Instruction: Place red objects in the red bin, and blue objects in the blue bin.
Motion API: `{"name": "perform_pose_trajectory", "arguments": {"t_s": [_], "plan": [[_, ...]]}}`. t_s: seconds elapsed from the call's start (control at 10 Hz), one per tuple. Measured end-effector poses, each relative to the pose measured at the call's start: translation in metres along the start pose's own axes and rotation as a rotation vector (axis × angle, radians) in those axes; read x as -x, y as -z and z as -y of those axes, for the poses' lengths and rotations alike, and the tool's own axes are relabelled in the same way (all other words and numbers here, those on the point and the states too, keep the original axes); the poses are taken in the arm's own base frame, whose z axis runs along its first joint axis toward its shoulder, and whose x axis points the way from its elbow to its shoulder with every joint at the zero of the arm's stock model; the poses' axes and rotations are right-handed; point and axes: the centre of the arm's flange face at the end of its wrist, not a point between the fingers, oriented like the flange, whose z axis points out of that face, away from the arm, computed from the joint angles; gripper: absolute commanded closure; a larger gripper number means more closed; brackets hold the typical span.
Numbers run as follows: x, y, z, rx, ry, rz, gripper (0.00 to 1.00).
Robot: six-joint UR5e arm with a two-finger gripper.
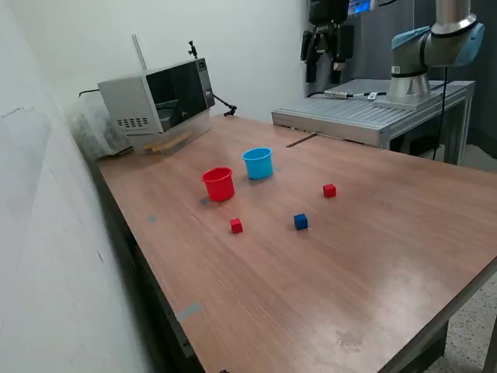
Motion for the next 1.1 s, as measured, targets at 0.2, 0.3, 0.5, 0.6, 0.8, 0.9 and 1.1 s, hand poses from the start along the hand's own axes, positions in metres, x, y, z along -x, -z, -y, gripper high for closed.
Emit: {"name": "perform_pose_trajectory", "arguments": {"t_s": [0.2,0.3,0.5,0.6,0.8,0.9,1.1], "plan": [[-0.041,-0.037,-0.003,-0.032,-0.012,0.001,0.0],[-0.053,-0.069,-0.005,-0.062,-0.014,0.014,0.0],[-0.067,-0.143,-0.007,-0.117,-0.009,0.045,0.0],[-0.068,-0.178,-0.006,-0.14,-0.008,0.062,0.0],[-0.064,-0.232,-0.009,-0.165,-0.017,0.083,0.0],[-0.063,-0.245,-0.014,-0.159,-0.022,0.083,0.0],[-0.061,-0.256,-0.029,-0.136,-0.035,0.074,0.0]]}}
